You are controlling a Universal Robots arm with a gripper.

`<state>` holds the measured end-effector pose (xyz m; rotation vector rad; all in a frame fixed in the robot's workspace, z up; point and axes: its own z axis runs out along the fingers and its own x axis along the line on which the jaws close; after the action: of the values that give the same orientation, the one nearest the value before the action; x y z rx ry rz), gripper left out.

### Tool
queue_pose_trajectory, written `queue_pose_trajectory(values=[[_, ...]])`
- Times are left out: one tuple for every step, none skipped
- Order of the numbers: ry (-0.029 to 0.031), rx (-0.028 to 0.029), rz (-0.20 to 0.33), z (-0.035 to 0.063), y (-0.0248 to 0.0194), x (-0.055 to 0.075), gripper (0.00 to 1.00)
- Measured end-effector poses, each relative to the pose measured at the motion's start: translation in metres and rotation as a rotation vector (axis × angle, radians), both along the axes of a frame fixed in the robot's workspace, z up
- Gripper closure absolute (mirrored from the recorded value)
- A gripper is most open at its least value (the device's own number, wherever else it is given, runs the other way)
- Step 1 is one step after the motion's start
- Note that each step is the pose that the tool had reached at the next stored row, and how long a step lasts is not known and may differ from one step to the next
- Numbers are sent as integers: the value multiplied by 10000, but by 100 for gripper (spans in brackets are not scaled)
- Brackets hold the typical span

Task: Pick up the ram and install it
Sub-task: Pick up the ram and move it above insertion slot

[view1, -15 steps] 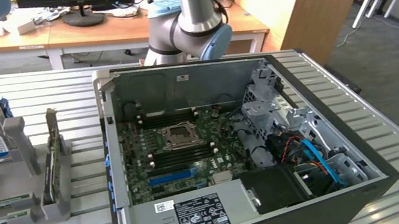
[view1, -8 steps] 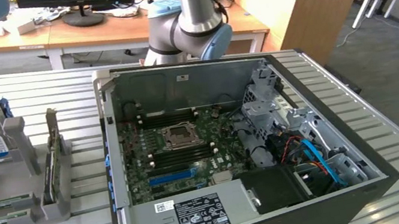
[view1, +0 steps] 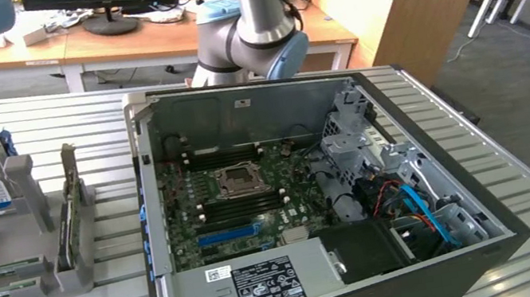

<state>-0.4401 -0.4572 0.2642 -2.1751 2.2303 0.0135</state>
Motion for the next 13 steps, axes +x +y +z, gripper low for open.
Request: queue_pose_trajectory(values=[[-2, 0, -1, -14, 0, -1, 69], [-5, 0, 0, -30, 0, 0, 69], [-6, 0, 0, -45, 0, 0, 69], [-8, 0, -1, -60, 0, 0, 69], [-8, 0, 0, -74, 0, 0, 69], [-9, 0, -1, -89, 0, 0, 69], [-11, 0, 0, -104, 0, 0, 69], [-11, -1, 0, -118, 0, 0, 69], [-12, -1, 0, -131, 0, 0, 69], [-12, -1, 0, -145, 0, 0, 69], [-13, -1, 0, -159, 0, 0, 69], [-12, -2, 0, -171, 0, 0, 69], [-12, -3, 0, -183, 0, 0, 69]])
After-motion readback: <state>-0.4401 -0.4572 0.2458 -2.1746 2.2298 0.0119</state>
